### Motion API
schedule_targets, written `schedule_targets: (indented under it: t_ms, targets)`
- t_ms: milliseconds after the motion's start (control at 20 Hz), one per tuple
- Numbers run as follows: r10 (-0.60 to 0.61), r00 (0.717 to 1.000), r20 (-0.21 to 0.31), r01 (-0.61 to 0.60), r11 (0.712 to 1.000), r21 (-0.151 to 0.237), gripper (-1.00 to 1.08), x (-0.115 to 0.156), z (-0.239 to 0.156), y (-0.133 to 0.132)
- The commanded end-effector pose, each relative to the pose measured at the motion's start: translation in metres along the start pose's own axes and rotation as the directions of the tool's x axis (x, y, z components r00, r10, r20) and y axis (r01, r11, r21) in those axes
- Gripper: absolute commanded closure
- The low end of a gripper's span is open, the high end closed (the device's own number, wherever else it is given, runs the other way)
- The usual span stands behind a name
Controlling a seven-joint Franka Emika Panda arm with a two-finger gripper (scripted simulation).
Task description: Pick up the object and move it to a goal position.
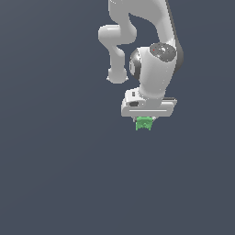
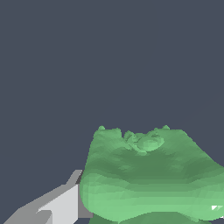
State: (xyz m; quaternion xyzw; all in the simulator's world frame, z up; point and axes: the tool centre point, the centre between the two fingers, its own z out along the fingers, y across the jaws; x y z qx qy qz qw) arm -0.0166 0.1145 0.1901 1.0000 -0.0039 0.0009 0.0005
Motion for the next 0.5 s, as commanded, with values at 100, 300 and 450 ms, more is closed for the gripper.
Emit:
schedule_targets:
  t_ms: [100,300,450]
  targets:
    - [0.001,1.0,0.001,-0.001,1.0,0.0,1.08,-0.001,-0.024,-0.025]
    - [0.001,1.0,0.002,-0.001,1.0,0.0,1.08,-0.001,-0.035,-0.037]
    - [0.001,1.0,0.002,-0.001,1.0,0.001,1.08,0.0,-0.037,-0.039]
